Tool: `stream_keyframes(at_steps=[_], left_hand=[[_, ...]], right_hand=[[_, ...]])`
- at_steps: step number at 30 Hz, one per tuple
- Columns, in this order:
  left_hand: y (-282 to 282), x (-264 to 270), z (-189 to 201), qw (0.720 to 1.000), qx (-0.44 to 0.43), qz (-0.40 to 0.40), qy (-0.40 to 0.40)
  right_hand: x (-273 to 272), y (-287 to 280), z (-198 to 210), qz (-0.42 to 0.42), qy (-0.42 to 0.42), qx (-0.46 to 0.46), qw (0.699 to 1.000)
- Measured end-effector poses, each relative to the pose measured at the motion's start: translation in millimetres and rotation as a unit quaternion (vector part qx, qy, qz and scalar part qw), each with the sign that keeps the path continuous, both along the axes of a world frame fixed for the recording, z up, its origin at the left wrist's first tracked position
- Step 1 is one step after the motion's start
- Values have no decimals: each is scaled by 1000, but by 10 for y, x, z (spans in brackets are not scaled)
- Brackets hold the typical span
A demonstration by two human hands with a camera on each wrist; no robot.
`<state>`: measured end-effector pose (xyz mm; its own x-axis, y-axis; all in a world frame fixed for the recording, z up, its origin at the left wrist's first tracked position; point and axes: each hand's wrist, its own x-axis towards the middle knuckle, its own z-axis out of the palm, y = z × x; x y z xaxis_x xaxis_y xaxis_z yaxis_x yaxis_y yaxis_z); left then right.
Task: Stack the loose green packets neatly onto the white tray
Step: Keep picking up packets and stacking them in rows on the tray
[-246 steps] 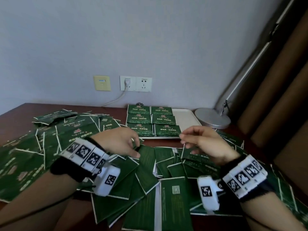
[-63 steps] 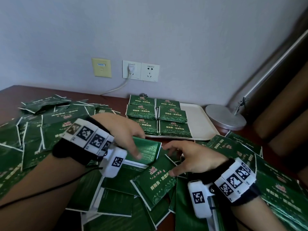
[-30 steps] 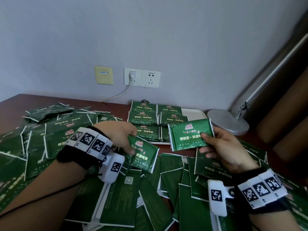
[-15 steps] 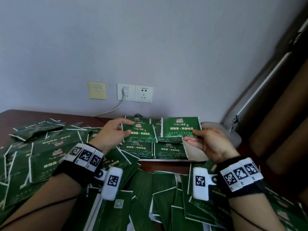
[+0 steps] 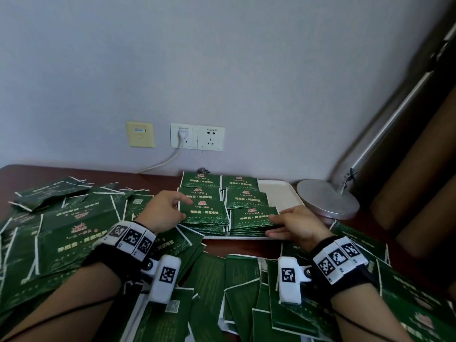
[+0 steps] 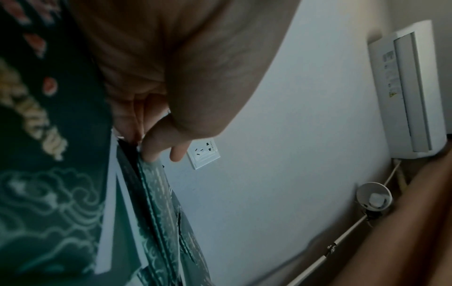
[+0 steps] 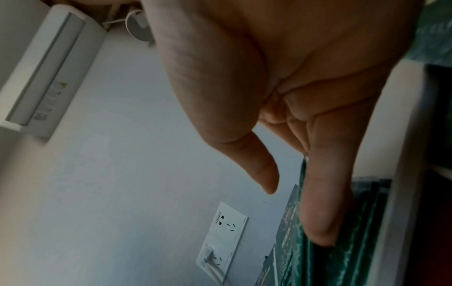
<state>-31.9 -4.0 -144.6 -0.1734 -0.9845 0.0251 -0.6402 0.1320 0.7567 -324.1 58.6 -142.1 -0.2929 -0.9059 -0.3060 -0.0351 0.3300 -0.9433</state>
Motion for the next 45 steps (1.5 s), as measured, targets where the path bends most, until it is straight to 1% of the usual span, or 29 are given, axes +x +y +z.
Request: stream_keyframes(at_steps=[4, 6, 7, 9, 11, 12, 14, 15, 16, 19, 20, 21, 26, 31, 32, 33, 34, 35, 37, 39, 40, 42, 45], left_hand=[[32, 16, 92, 996, -20, -16, -82], [99, 24, 209, 990, -42, -36, -128], [149, 26, 285, 984, -49, -59, -158], [278, 19, 429, 968, -40, -137, -206], [409, -1, 534, 945, 14, -232, -231], [471, -16, 562, 928, 50, -271, -249], [600, -72, 574, 895, 104, -317, -295], [656, -113, 555, 881, 114, -327, -321], [708, -162, 545, 868, 116, -332, -352], [804, -284, 491, 826, 114, -349, -428], [826, -314, 478, 818, 119, -351, -440], [831, -328, 470, 814, 119, -349, -449], [806, -324, 413, 800, 106, -350, -475], [728, -277, 386, 803, 114, -365, -456], [723, -268, 399, 805, 112, -373, -449], [717, -250, 424, 808, 107, -378, -438], [706, -214, 446, 819, 105, -376, -420], [687, -169, 483, 837, 107, -367, -391], [640, -60, 559, 880, 99, -345, -310], [557, 60, 613, 919, 76, -311, -231], [518, 108, 626, 935, 72, -288, -194], [451, 162, 599, 961, 74, -238, -124], [412, 171, 529, 977, 65, -192, -66]], right_hand=[[0, 33, 26, 14, 69, 21, 997], [19, 80, 69, 15, 107, 9, 994], [34, 106, 105, 15, 120, -6, 993], [111, 200, 195, 38, 144, -35, 988], [215, 309, 282, 88, 179, -44, 979], [271, 369, 334, 120, 207, -37, 970], [394, 508, 426, 195, 278, -13, 941], [449, 577, 459, 236, 318, 0, 918], [500, 623, 480, 278, 362, 10, 890], [683, 721, 448, 386, 474, 55, 790], [735, 739, 404, 405, 496, 70, 765], [788, 744, 359, 420, 509, 76, 748], [942, 709, 261, 466, 536, 66, 701], [898, 653, 202, 500, 523, 71, 687], [871, 647, 199, 500, 523, 59, 688], [837, 640, 211, 495, 518, 41, 697], [793, 635, 226, 484, 503, 19, 716], [734, 614, 250, 469, 472, -8, 746], [601, 584, 301, 433, 370, -70, 819], [461, 543, 336, 395, 267, -139, 868], [403, 531, 338, 371, 229, -164, 885], [293, 517, 284, 314, 179, -197, 912], [175, 504, 107, 248, 87, -224, 939]])
